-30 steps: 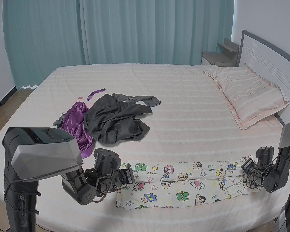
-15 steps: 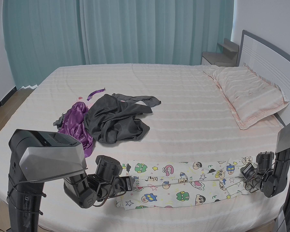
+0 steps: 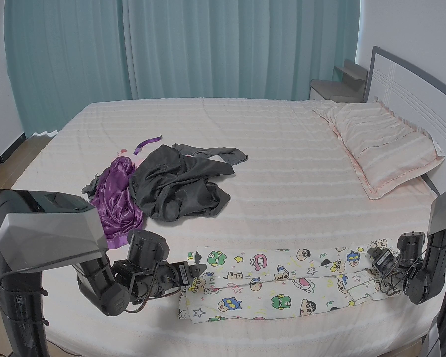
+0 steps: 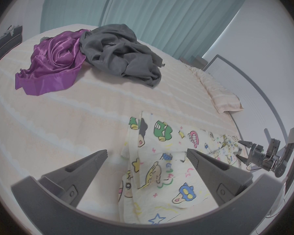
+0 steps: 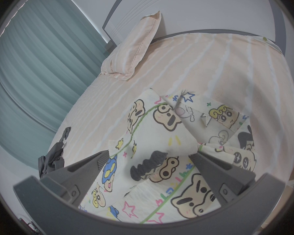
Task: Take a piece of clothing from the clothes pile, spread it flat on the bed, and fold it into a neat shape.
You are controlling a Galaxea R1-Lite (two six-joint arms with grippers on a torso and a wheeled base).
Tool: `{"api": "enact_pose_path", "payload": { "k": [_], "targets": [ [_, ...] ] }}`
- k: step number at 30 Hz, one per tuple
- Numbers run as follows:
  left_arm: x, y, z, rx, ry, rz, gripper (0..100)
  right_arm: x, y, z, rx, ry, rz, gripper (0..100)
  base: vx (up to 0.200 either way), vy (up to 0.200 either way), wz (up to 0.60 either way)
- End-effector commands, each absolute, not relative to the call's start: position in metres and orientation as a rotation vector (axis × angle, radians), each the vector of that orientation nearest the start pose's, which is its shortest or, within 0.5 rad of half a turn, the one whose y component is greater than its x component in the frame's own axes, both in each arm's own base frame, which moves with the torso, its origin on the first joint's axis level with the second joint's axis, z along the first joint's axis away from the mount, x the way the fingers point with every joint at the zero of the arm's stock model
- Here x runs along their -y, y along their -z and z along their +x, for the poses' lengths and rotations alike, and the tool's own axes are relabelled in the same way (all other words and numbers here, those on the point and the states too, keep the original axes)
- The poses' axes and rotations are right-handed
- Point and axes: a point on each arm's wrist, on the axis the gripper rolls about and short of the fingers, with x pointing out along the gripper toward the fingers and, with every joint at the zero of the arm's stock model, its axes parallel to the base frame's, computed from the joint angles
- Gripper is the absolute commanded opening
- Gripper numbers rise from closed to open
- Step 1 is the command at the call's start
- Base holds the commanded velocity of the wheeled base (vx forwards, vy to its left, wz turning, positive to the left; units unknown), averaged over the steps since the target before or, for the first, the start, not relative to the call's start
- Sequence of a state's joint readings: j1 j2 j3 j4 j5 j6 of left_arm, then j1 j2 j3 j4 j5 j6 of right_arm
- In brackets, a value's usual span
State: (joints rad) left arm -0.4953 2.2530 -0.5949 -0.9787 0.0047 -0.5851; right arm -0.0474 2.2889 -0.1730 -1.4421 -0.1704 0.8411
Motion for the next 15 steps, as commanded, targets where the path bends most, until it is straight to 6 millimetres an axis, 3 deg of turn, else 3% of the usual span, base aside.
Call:
{"api": "enact_pose_path", "payload": {
  "k": [1, 7, 15],
  "targets": [
    [0.154, 0.002, 0.295, -0.743, 0.272, -0.409, 100, 0.016, 0.020, 0.253, -0.516, 0.467, 0.768, 100, 0.000, 0.000, 0.00],
    [0.163, 0.039, 0.307, -0.801, 0.264, -0.356, 100, 0.015, 0.018, 0.253, -0.493, 0.452, 0.772, 100, 0.000, 0.000, 0.00],
    [0.176, 0.046, 0.307, -0.825, 0.302, -0.305, 100, 0.013, 0.019, 0.254, -0.496, 0.444, 0.771, 100, 0.000, 0.000, 0.00]
  ]
}}
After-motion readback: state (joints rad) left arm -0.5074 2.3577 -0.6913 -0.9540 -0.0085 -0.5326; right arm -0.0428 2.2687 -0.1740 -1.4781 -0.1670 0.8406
